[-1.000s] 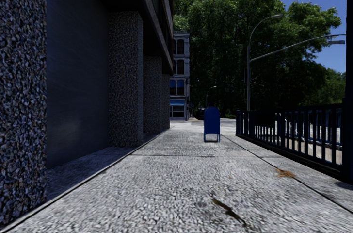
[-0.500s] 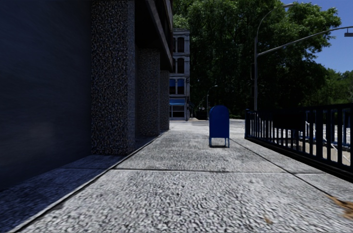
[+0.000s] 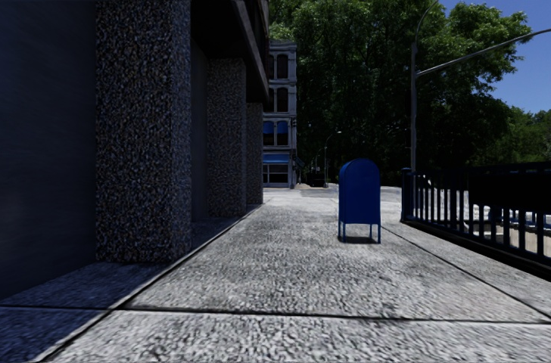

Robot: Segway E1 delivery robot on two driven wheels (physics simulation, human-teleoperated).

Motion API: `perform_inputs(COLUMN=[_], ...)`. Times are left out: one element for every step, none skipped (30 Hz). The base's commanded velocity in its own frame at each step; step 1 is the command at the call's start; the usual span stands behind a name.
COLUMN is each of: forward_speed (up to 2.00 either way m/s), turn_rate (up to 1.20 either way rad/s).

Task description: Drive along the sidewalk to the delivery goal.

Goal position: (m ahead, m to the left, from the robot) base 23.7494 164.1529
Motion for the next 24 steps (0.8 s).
perform_inputs(forward_speed=[2.0, 2.0, 2.0, 2.0, 2.0, 2.0, 2.0, 2.0, 2.0, 2.0, 2.0, 2.0, 2.0, 2.0, 2.0, 2.0, 2.0, 2.0, 2.0, 2.0, 2.0, 2.0, 2.0, 2.0], turn_rate=[0.0, 0.0, 0.0, 0.0, 0.0, 0.0, 0.0, 0.0, 0.0, 0.0, 0.0, 0.0, 0.0, 0.0, 0.0, 0.0, 0.0, 0.0, 0.0, 0.0, 0.0, 0.0, 0.0, 0.0])
